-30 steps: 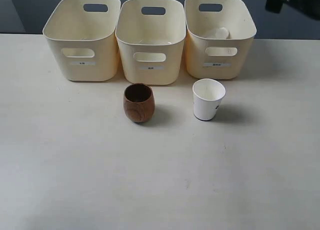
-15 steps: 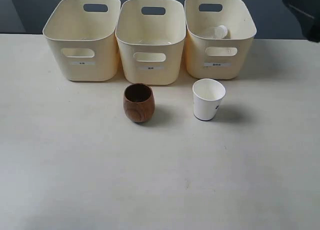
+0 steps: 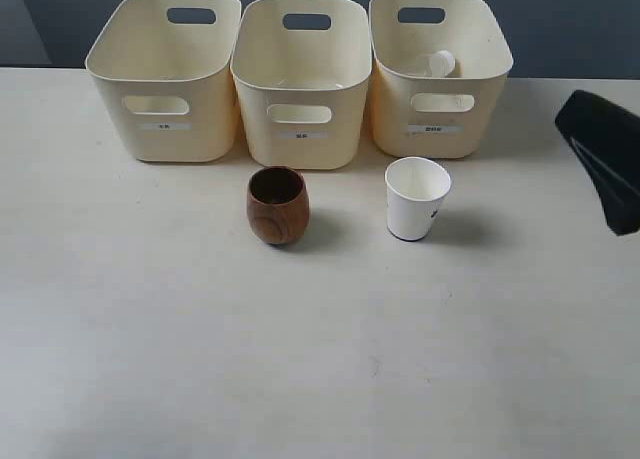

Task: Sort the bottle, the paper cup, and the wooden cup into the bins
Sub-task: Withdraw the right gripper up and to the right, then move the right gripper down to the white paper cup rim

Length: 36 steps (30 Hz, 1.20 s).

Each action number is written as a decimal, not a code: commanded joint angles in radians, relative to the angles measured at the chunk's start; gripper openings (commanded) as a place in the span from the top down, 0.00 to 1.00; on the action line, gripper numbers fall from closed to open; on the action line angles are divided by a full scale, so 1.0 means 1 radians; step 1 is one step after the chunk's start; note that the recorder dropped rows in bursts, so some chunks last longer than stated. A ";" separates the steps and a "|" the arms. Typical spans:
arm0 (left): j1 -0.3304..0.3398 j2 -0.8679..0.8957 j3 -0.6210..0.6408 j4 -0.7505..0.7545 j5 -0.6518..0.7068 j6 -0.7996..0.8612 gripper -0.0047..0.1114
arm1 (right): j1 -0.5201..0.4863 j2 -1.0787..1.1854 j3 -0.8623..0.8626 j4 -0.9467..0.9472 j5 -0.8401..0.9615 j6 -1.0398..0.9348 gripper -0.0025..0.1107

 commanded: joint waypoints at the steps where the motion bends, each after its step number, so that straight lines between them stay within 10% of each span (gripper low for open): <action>1: -0.003 -0.005 0.001 0.000 -0.005 -0.002 0.96 | -0.002 -0.006 0.034 0.011 -0.022 -0.002 0.14; 24: -0.003 -0.005 0.001 0.000 -0.005 -0.002 0.96 | -0.002 0.003 0.034 0.000 -0.176 0.041 0.14; 36: -0.003 -0.005 0.001 0.000 -0.005 -0.002 0.96 | -0.002 0.464 0.033 0.004 -0.604 -0.078 0.14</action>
